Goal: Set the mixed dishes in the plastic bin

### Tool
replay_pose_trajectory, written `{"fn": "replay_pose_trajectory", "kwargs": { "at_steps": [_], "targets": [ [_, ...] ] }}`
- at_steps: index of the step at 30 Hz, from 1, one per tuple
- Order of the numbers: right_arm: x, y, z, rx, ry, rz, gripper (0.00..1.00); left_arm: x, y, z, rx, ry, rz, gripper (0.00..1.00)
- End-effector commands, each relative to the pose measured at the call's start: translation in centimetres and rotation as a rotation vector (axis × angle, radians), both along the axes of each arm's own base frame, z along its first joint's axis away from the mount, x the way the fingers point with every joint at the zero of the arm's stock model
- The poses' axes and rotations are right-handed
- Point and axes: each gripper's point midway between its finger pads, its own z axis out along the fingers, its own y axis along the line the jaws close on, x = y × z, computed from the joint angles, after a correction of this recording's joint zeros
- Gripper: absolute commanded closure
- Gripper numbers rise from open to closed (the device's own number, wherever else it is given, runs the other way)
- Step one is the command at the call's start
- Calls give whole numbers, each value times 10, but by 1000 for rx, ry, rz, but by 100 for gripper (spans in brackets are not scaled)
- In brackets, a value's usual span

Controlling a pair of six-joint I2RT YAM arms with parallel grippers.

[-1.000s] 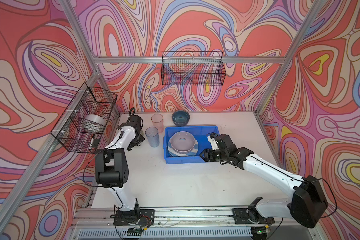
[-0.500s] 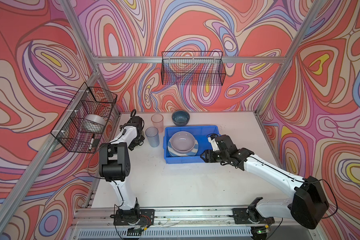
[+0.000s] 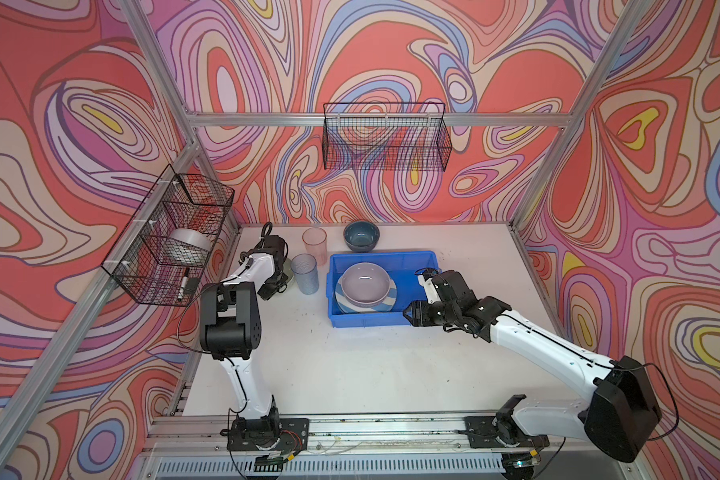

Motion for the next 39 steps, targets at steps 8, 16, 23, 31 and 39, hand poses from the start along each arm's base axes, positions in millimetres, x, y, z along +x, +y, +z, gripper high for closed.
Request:
{"fn": "replay_pose_trajectory", "kwargs": {
  "at_steps": [8,16,23,31,39],
  "targets": [
    [-1,-3,3,-4,-17,-1,34,-14,-2,-10,-33,41,-14,72],
    [-3,-7,6,-9,-24,-9,35,-14,-5,-18,-66,54,-21,85],
    [-4,-8,7,-7,-25,-12,35,-18,-2,-7,-48,43,-25,95],
    [-4,-7,9,-1,-28,-8,35,-29,11,17,29,35,-22,100],
    [-4,-6,12,4,-32,-9,35,-36,22,40,94,31,-17,100]
  ]
}}
